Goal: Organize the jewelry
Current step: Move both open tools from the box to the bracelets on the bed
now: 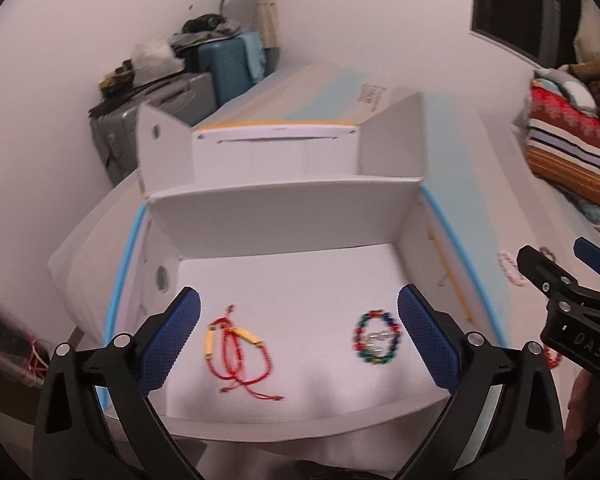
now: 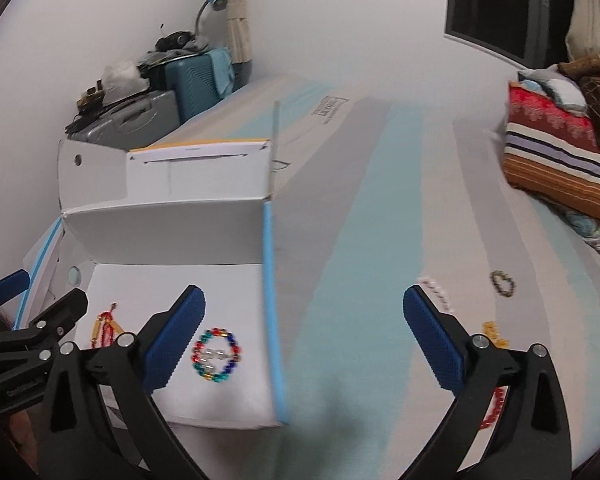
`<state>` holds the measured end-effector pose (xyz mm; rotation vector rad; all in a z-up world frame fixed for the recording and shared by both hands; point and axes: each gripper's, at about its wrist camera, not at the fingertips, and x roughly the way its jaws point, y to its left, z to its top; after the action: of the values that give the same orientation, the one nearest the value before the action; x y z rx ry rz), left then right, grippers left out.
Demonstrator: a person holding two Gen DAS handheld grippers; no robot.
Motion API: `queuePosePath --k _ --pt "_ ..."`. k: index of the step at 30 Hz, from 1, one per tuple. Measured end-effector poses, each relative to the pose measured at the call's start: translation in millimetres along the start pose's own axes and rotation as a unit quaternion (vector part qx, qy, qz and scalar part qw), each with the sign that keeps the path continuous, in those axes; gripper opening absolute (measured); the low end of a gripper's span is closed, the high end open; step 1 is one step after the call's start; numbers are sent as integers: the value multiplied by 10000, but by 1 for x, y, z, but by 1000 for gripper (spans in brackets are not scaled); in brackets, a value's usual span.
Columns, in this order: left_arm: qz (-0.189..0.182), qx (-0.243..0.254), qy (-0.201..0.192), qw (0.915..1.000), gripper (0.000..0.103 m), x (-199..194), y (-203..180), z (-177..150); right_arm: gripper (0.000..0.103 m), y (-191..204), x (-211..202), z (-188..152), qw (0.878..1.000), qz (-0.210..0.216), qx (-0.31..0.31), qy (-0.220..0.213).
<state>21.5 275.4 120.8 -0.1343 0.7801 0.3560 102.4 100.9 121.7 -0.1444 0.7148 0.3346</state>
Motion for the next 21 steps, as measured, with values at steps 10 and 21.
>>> queuePosePath --k 10,21 --pt "-331 352 -77 9988 97 -12 -68 2 95 -80 -18 -17 9987 -358 364 8" --pt "-724 820 40 9940 97 -8 -156 -13 95 -172 -21 -37 9953 -507 802 202"
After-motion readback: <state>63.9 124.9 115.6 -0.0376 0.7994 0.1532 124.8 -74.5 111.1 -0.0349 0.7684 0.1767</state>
